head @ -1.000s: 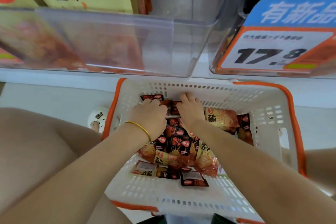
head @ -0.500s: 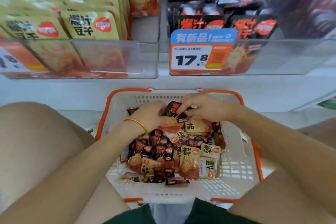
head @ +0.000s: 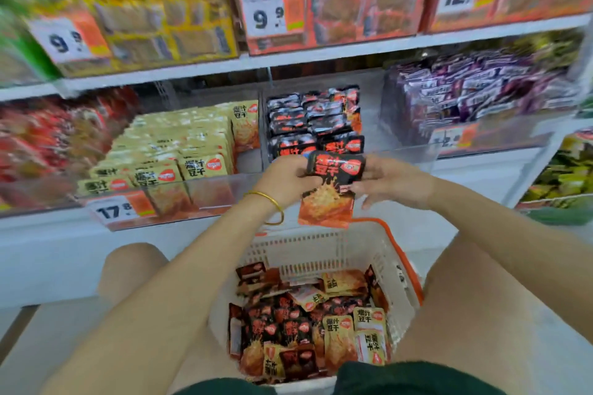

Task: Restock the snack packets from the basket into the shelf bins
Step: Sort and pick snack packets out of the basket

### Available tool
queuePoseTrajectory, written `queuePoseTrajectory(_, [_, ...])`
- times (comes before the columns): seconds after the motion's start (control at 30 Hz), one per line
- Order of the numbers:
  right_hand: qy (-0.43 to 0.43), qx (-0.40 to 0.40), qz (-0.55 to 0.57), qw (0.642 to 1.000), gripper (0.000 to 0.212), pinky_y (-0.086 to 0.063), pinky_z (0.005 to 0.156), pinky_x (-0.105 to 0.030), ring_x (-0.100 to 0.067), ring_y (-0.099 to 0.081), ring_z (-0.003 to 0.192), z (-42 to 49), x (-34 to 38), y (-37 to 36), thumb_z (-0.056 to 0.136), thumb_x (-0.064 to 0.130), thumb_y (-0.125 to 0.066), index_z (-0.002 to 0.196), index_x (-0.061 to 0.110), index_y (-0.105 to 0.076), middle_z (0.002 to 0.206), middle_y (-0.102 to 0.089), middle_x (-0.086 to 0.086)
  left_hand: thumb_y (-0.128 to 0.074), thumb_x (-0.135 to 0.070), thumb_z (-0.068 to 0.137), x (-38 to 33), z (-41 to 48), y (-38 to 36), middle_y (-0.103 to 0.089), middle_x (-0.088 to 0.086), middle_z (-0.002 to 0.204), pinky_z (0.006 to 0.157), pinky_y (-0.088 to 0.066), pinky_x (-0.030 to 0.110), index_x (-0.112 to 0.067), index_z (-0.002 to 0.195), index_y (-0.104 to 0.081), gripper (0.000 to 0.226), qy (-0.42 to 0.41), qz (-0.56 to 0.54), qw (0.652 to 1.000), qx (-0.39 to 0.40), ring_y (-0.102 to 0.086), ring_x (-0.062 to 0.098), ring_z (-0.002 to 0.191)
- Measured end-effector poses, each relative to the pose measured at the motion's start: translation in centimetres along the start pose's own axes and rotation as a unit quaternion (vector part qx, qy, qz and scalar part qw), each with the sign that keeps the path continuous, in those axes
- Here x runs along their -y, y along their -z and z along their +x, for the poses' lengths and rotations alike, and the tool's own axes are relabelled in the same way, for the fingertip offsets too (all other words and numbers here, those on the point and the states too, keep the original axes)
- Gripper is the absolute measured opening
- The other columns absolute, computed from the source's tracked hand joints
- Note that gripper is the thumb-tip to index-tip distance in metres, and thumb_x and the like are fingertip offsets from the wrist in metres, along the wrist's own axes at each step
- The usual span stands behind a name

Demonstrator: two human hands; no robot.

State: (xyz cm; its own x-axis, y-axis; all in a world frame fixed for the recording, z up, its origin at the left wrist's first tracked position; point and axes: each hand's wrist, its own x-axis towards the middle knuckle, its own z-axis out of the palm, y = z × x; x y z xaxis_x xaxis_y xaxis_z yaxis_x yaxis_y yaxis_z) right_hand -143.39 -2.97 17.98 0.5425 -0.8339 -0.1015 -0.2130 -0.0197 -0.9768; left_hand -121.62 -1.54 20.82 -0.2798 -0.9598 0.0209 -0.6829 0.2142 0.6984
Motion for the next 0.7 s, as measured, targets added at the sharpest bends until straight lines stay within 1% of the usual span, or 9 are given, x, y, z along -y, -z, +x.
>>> queuePoseTrajectory(0.07, [-0.009,0.025,-0.022,0.999,0.025,-0.056,0.068,-0.028,-0.012,-0.064,0.082,0.3,0.3,-0.7,0.086,0.006,-0.064,0.109,0.016,-0.06,0.095,-0.066,0.0,-0.059,-0.013,0.091,-1.2,0.6,0.5,-0.054,0.023,0.077,0.073,-0.053,0.052,0.005,0.084,-0.062,0.02,0.007,-0.011,0.999,-0.034,-0.057,0.029,0.071])
queuePoseTrajectory(0.13, [-0.003,0.009,-0.044,0.999,0.022,-0.055,0.065,-0.03,-0.014,-0.061,0.078,1.4,1.3,-0.9,0.083,0.007,-0.068,0.102,0.018,-0.06,0.091,-0.062,-0.006,-0.06,-0.015,0.091,-2.2,1.4,1.0,-0.05,0.019,0.073,0.076,-0.053,0.053,0.0,0.081,-0.06,0.018,0.003,-0.026,0.997,-0.067,-0.053,0.026,0.068])
queuePoseTrajectory(0.2, [0.006,-0.025,-0.057,0.998,0.021,-0.052,0.072,-0.041,-0.026,-0.058,0.082,2.1,2.7,-0.3,0.081,0.011,-0.071,0.099,0.014,-0.061,0.09,-0.061,-0.019,-0.06,-0.016,0.091,-2.9,2.3,1.4,-0.048,0.015,0.071,0.079,-0.052,0.052,-0.008,0.074,-0.053,0.02,-0.002,-0.041,0.994,-0.103,-0.05,0.024,0.07])
queuePoseTrajectory(0.27, [0.0,-0.054,-0.028,0.998,0.031,-0.045,0.08,-0.048,-0.032,-0.053,0.088,2.4,3.7,1.3,0.073,0.019,-0.076,0.097,0.007,-0.06,0.092,-0.059,-0.024,-0.059,-0.015,0.091,-3.5,3.3,1.7,-0.055,0.016,0.074,0.079,-0.053,0.045,-0.012,0.073,-0.051,0.02,-0.008,-0.074,0.987,-0.139,-0.055,0.028,0.075])
queuePoseTrajectory(0.33, [-0.007,-0.085,0.021,0.996,0.032,-0.044,0.077,-0.04,-0.025,-0.058,0.082,2.7,4.2,3.7,0.072,0.021,-0.079,0.093,0.007,-0.059,0.086,-0.063,-0.014,-0.059,-0.015,0.091,-4.0,4.2,1.7,-0.064,0.016,0.097,0.079,-0.051,0.032,-0.009,0.096,-0.062,0.007,-0.012,-0.096,0.984,-0.151,-0.06,0.028,0.092])
queuePoseTrajectory(0.4, [-0.037,-0.124,0.069,0.989,0.01,-0.05,0.059,-0.024,-0.012,-0.064,0.064,3.0,4.7,6.4,0.084,0.013,-0.067,0.083,0.009,-0.057,0.072,-0.069,-0.001,-0.056,-0.015,0.093,-4.4,5.2,1.7,-0.062,0.008,0.107,0.084,-0.046,0.024,-0.008,0.113,-0.061,0.022,-0.026,-0.053,0.988,-0.146,-0.058,0.02,0.099])
queuePoseTrajectory(0.47, [-0.089,-0.168,0.084,0.978,0.009,-0.045,0.043,-0.016,-0.008,-0.062,0.055,4.1,4.9,9.0,0.088,0.01,-0.061,0.082,0.008,-0.054,0.066,-0.068,0.0,-0.053,-0.017,0.095,-4.5,6.1,1.8,-0.06,0.004,0.113,0.093,-0.045,0.027,-0.009,0.119,-0.059,0.026,-0.046,0.02,0.99,-0.135,-0.057,0.018,0.105])
queuePoseTrajectory(0.57, [-0.167,-0.222,0.019,0.96,0.017,-0.039,0.042,-0.018,-0.01,-0.056,0.052,6.7,4.8,11.7,0.088,0.011,-0.064,0.086,0.008,-0.047,0.07,-0.061,-0.005,-0.052,-0.022,0.095,-4.2,7.6,1.7,-0.06,0.006,0.123,0.1,-0.044,0.04,-0.012,0.122,-0.058,0.03,-0.059,0.125,0.982,-0.129,-0.053,0.024,0.117])
queuePoseTrajectory(0.7, [-0.207,-0.256,-0.028,0.944,0.023,-0.043,0.043,-0.019,-0.013,-0.056,0.061,9.8,4.2,13.8,0.088,0.006,-0.063,0.103,0.01,-0.045,0.078,-0.063,-0.008,-0.048,-0.03,0.096,-3.0,9.3,1.1,-0.055,-0.001,0.129,0.099,-0.038,0.043,-0.021,0.126,-0.055,0.032,-0.045,0.23,0.965,-0.121,-0.043,0.026,0.123])
